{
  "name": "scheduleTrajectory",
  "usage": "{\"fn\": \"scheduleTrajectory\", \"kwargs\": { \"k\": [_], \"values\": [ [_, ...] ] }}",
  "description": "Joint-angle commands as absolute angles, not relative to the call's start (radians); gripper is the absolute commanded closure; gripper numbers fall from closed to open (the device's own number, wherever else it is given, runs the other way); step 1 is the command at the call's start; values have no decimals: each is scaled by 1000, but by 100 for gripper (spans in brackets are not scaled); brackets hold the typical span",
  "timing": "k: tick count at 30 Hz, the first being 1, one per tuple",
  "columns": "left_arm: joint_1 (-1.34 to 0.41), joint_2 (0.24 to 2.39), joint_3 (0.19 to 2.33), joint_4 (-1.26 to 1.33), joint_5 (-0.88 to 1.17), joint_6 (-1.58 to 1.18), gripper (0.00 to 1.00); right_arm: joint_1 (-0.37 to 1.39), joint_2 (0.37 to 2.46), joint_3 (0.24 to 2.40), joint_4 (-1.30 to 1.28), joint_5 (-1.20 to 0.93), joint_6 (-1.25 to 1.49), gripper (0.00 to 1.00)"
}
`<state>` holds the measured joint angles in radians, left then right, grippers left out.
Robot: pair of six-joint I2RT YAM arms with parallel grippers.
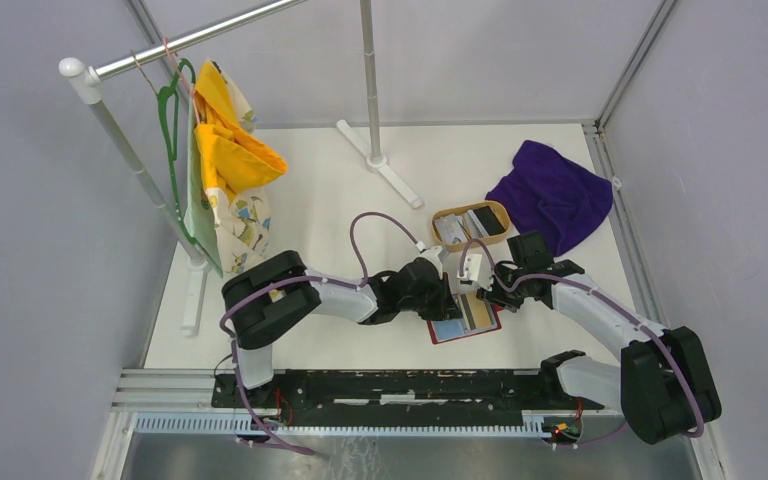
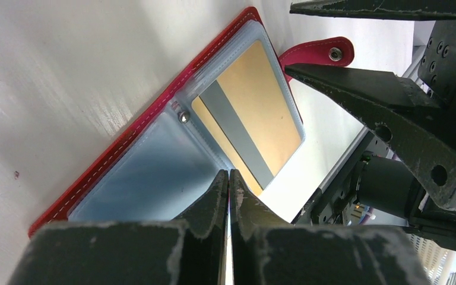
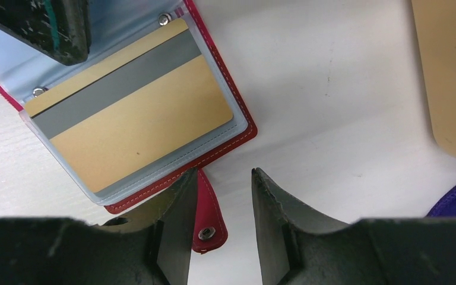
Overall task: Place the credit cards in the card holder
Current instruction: Insert the credit card into the card holder.
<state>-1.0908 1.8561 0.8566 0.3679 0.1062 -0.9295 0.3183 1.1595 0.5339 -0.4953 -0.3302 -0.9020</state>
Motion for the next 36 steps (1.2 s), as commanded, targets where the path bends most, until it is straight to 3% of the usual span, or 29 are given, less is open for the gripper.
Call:
{"fn": "scheduleTrajectory", "kwargs": {
  "k": [1,36],
  "values": [
    [-1097,1878,898,385,104,-890,93,315,1151,551,-497,-354,-902,55],
    [-1095,1909,951,334,109,-876,94,316,1163,551,-512,-384,-913,56]
  ]
}}
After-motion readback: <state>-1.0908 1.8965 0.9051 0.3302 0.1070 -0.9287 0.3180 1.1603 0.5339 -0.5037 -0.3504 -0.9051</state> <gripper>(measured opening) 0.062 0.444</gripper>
